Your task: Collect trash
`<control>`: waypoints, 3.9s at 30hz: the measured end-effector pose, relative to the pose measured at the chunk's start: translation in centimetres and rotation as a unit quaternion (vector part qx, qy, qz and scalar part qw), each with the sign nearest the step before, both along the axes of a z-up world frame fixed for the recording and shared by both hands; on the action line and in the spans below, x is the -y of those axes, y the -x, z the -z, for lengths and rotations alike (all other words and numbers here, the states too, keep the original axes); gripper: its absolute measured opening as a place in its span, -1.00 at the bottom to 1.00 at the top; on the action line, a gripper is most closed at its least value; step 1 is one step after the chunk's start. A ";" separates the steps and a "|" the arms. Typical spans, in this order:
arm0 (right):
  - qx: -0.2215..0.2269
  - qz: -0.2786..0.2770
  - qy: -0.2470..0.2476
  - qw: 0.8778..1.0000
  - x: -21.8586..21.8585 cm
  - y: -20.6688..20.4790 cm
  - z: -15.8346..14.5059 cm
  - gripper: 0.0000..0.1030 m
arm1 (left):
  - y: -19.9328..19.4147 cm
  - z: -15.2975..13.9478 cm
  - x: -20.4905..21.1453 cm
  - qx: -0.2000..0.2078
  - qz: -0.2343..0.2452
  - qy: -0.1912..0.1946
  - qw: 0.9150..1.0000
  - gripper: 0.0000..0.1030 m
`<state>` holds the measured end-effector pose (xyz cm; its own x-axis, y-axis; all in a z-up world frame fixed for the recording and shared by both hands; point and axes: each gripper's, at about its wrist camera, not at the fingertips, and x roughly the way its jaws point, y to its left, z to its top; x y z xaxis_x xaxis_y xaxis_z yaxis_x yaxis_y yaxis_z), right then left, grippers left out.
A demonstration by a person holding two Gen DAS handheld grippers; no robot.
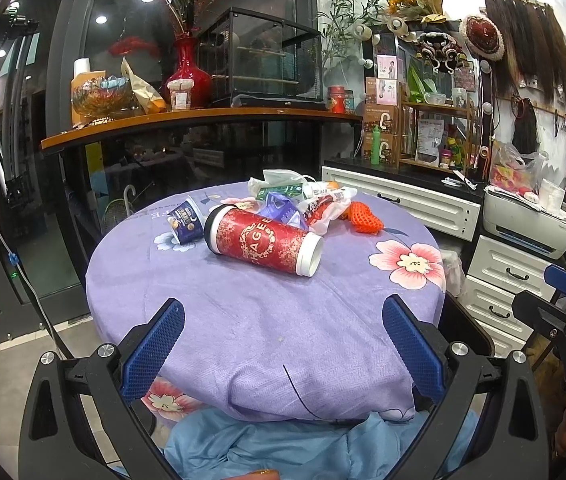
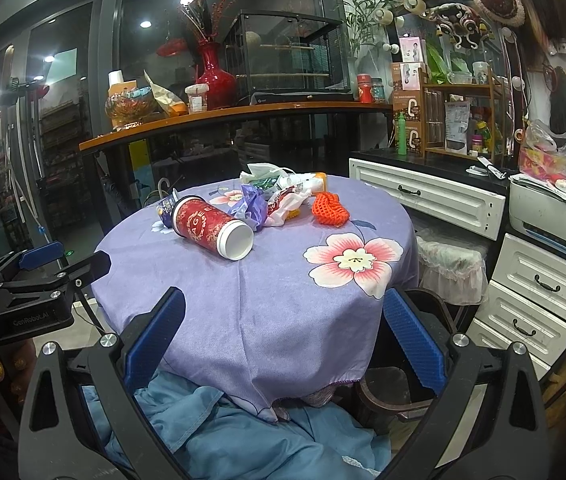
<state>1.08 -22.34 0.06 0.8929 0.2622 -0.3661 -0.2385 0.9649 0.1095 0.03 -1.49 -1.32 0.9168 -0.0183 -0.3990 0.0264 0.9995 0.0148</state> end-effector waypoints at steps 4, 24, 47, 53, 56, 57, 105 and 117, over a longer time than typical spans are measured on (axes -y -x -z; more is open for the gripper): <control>0.000 0.000 -0.001 1.000 0.0 -0.1 0.2 0.90 | 0.0 0.0 0.0 -0.001 -0.001 0.000 1.000 0.90; -0.002 0.000 -0.001 1.000 -0.4 -0.1 0.7 0.90 | 0.0 -0.2 0.2 -0.002 0.003 -0.002 1.000 0.90; -0.007 -0.002 -0.004 1.000 -1.3 -0.3 1.4 0.90 | -0.1 0.3 0.5 -0.007 0.005 -0.004 1.000 0.90; -0.025 -0.008 -0.001 1.000 -1.1 -0.8 2.1 0.90 | -0.8 1.0 0.3 -0.022 0.022 -0.012 0.999 0.90; -0.056 -0.030 0.003 0.998 -1.0 -2.7 2.6 0.90 | -1.8 1.5 -0.1 -0.041 0.033 -0.021 0.998 0.90; -0.061 -0.035 0.004 0.998 -1.0 -3.2 2.5 0.90 | -2.1 1.7 -0.3 -0.050 0.038 -0.022 0.998 0.90; -0.262 -0.313 0.304 0.861 -28.3 -34.4 4.8 0.53 | -33.4 2.5 -19.5 -0.244 0.091 -0.158 0.953 0.90; -0.242 -0.304 0.223 0.894 -24.7 -32.4 1.8 0.51 | -36.3 4.0 -16.3 -0.282 0.138 -0.236 0.920 0.90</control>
<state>33.43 2.41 -1.78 0.3428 0.3766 -0.8606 -0.7627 0.6464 -0.0209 36.30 14.80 -5.34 0.5487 0.0771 -0.8324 0.4153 0.8390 0.3515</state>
